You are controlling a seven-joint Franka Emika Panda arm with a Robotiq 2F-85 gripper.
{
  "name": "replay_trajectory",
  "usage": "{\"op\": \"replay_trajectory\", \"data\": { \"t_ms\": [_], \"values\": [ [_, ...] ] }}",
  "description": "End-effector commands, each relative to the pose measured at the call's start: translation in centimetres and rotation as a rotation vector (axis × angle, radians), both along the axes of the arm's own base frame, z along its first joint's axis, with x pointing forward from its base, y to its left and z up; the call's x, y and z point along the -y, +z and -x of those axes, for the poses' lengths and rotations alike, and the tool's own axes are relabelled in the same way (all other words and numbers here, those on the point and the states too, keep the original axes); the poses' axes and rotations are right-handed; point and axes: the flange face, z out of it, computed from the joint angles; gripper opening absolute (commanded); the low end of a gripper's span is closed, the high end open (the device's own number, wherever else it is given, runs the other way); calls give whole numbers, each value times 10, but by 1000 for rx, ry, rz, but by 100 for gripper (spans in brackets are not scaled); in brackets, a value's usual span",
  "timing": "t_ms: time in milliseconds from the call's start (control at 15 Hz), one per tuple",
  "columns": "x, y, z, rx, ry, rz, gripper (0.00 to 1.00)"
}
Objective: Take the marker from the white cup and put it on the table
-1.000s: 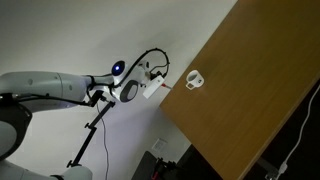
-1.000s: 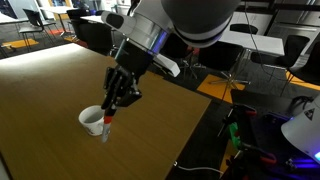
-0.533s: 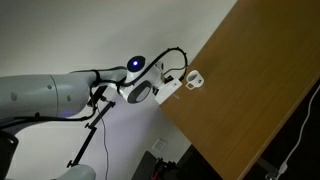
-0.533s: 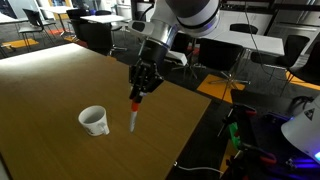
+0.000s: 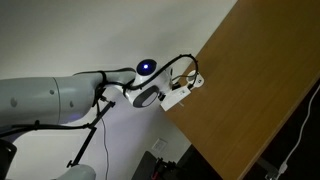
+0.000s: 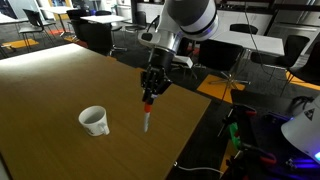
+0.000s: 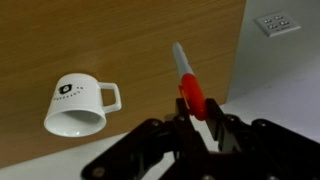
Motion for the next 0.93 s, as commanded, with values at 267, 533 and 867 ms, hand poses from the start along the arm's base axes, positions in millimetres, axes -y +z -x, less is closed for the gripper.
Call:
{"op": "replay_trajectory", "data": {
  "t_ms": [267, 533, 867],
  "values": [
    [13, -39, -2, -56, -49, -54, 6],
    [21, -55, -7, -102, -113, -90, 9],
    [31, -63, -15, -123, -189, -132, 50]
  ]
}}
